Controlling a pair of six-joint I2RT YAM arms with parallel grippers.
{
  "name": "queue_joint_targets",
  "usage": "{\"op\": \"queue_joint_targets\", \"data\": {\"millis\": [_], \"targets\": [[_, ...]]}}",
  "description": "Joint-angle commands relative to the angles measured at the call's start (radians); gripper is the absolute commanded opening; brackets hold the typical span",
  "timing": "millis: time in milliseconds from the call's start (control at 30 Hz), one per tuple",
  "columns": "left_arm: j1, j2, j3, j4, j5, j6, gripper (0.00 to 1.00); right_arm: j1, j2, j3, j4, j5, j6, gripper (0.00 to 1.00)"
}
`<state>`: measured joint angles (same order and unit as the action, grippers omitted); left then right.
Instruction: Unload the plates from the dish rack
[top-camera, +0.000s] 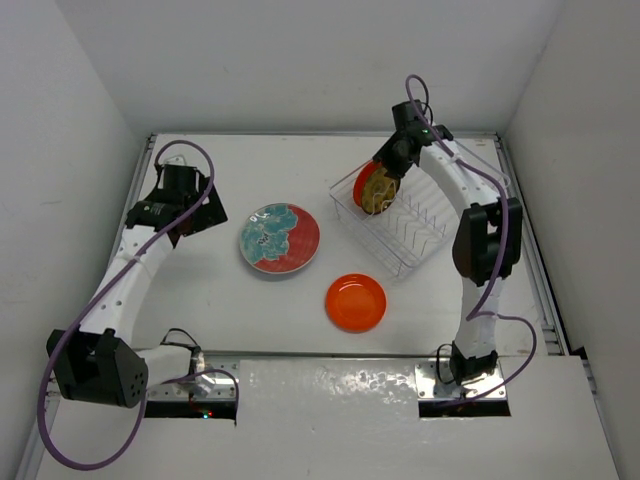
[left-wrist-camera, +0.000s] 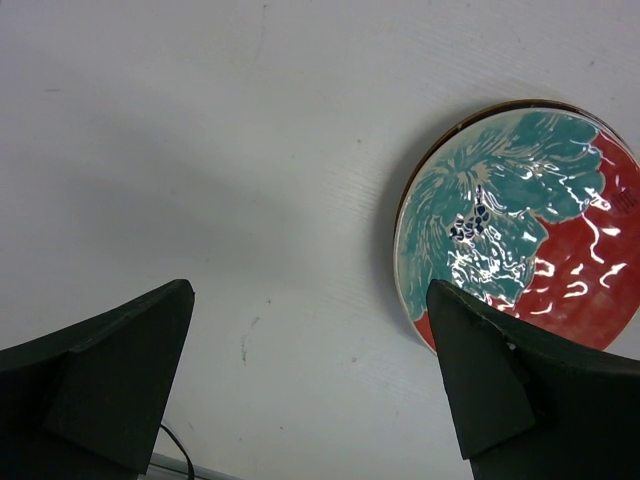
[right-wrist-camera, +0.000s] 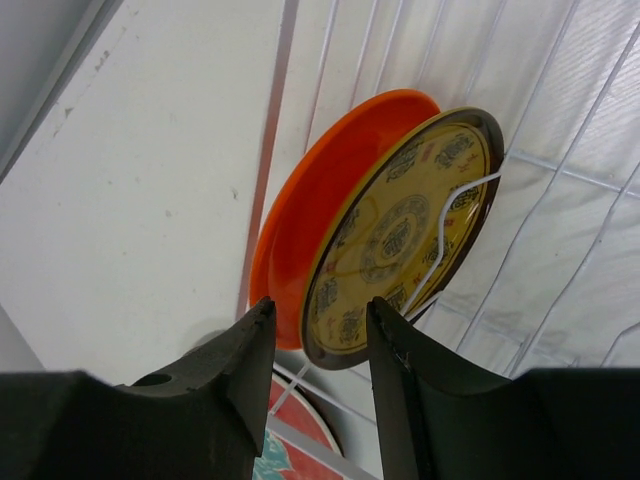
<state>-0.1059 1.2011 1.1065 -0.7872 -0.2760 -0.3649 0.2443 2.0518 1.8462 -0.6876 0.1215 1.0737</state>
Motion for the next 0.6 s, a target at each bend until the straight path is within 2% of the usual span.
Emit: {"op": "queue_joint_targets", "data": {"millis": [0,167,233,300,367,467,567], "targets": [[-0.005,-0.032,0.007,0.042,-0.015,0.020,0.99,0.001,0.028,0.022,-0.013,0.033,0.015,0.40],[-0.005,-0.015,0.009,0.048,-0.015,0.021,0.99,0.000,0.051,0.008,0.002,0.023,0.026,0.36],[-0.005,-0.008,0.010,0.049,-0.012,0.021,0.99,-0.002,0.068,0.018,0.011,0.010,0.025,0.26],[-0.005,-0.002,0.016,0.049,-0.011,0.021,0.99,0.000,0.065,0.027,0.013,0.001,0.026,0.12],[-0.005,0.000,0.023,0.045,-0.014,0.024,0.99,0.000,0.030,0.028,0.014,0.018,0.028,0.11],[-0.005,0.006,0.027,0.045,-0.015,0.024,0.99,-0.002,-0.040,0.027,0.034,0.026,0.031,0.01],[-0.005,0.008,0.027,0.049,-0.017,0.023,0.99,-0.007,-0.117,0.027,0.060,0.023,0.029,0.00]]}}
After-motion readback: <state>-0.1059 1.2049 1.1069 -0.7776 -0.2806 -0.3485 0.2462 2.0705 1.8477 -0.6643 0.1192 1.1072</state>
